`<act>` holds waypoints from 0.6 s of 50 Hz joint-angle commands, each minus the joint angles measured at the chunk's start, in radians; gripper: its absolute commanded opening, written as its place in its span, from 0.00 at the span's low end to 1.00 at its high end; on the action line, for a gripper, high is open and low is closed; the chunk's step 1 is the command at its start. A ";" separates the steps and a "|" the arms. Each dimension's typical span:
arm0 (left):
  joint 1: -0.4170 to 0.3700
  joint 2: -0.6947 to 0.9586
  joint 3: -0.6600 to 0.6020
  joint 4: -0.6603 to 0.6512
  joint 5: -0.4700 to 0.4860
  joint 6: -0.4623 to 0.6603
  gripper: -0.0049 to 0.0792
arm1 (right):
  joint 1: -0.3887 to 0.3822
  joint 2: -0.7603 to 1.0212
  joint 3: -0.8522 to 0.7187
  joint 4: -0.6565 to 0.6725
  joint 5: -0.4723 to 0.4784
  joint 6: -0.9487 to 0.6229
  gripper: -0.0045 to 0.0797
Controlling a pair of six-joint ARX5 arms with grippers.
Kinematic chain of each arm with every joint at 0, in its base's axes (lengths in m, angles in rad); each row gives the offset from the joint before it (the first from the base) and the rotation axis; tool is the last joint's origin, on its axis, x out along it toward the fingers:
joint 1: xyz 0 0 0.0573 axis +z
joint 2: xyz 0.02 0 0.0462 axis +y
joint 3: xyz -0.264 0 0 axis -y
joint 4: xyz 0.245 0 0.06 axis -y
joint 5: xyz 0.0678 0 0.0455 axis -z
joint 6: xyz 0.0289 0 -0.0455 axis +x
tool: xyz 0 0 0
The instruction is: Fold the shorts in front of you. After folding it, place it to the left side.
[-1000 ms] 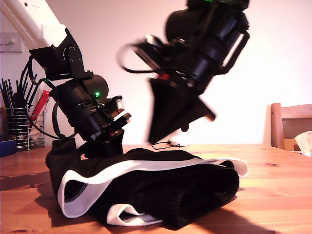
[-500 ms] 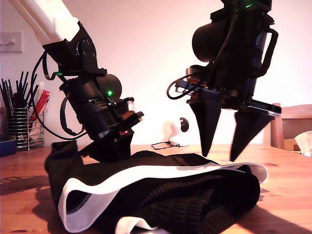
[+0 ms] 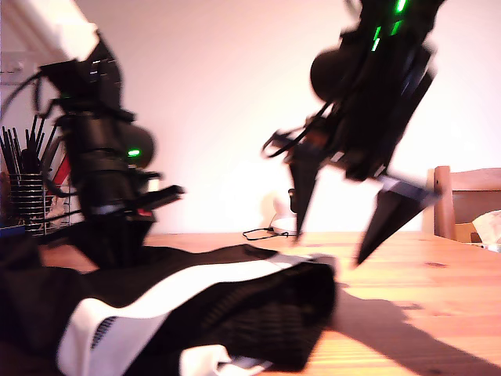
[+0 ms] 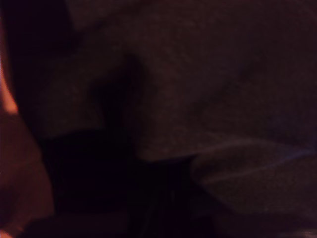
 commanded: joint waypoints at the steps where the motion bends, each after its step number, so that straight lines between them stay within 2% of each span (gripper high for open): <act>1: 0.023 0.101 -0.075 -0.003 -0.055 -0.005 0.15 | -0.001 0.033 -0.012 0.026 -0.032 0.024 0.75; 19: 0.027 0.101 -0.075 -0.003 -0.053 -0.004 0.15 | 0.015 0.128 -0.013 0.080 -0.083 0.057 0.77; 30: 0.029 0.101 -0.075 -0.007 -0.037 0.003 0.15 | 0.061 0.166 -0.013 0.113 -0.096 0.076 0.77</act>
